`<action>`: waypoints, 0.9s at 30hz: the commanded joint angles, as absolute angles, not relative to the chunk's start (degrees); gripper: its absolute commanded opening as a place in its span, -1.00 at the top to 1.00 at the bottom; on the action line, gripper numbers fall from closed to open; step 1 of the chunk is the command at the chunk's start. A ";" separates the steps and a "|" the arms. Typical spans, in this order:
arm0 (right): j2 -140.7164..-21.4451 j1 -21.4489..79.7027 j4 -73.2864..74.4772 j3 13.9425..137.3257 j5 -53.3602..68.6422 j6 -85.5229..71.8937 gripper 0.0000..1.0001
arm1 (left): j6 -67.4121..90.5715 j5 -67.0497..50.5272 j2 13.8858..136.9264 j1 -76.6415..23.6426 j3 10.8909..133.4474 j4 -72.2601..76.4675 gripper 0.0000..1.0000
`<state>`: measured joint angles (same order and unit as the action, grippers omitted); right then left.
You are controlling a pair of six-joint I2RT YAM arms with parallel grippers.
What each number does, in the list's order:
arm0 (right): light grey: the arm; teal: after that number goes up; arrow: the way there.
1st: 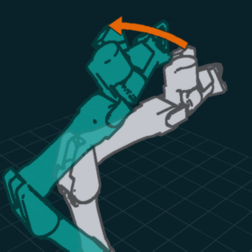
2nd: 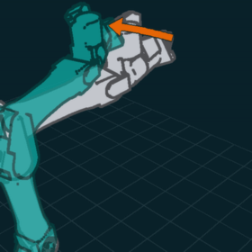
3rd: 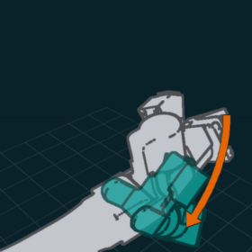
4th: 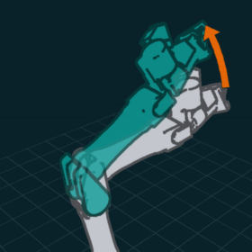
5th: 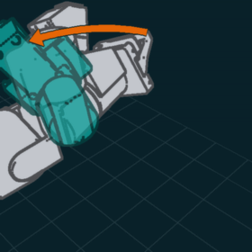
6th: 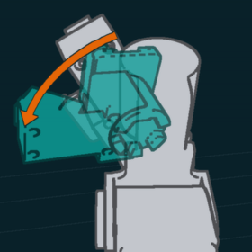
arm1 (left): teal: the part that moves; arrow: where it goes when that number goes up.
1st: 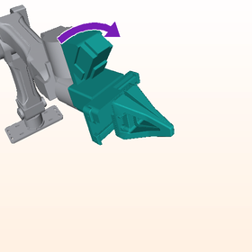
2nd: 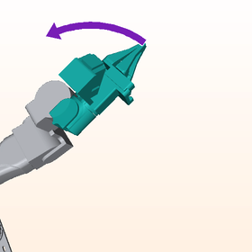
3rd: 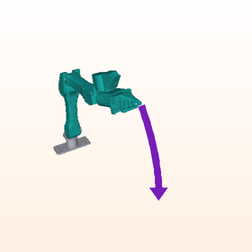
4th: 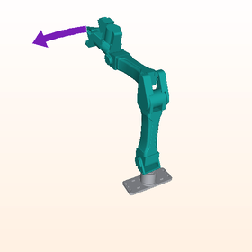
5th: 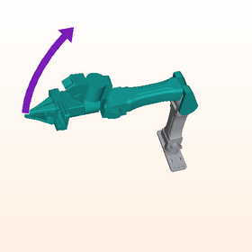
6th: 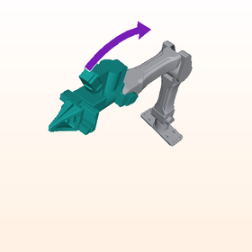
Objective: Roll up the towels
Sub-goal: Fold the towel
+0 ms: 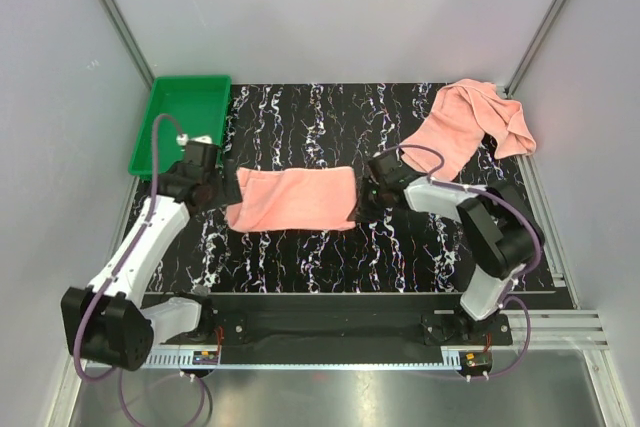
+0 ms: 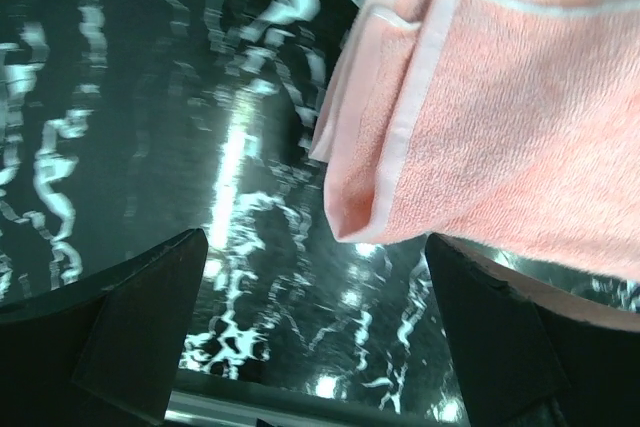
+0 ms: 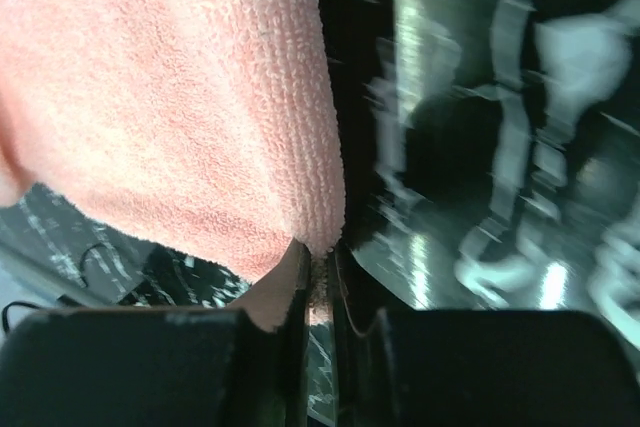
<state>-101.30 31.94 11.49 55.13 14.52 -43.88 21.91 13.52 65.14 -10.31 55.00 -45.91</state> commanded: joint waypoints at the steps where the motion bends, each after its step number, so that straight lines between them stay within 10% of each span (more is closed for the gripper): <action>1: -93.37 29.97 21.43 52.74 6.96 -41.57 0.78 | 24.95 13.71 67.50 -15.72 57.22 -45.62 -0.93; 15: -79.45 29.62 35.07 45.44 -1.85 -41.40 0.76 | 33.39 10.55 84.27 -28.12 59.85 -35.51 -0.36; 27: -80.59 29.62 33.58 44.12 -1.14 -41.13 0.76 | 37.18 5.64 80.52 -30.32 50.28 -31.65 -0.50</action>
<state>-80.36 29.67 33.91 43.90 0.05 -41.78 35.55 8.93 84.29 -29.76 51.51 -34.79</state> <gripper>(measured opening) 0.124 0.754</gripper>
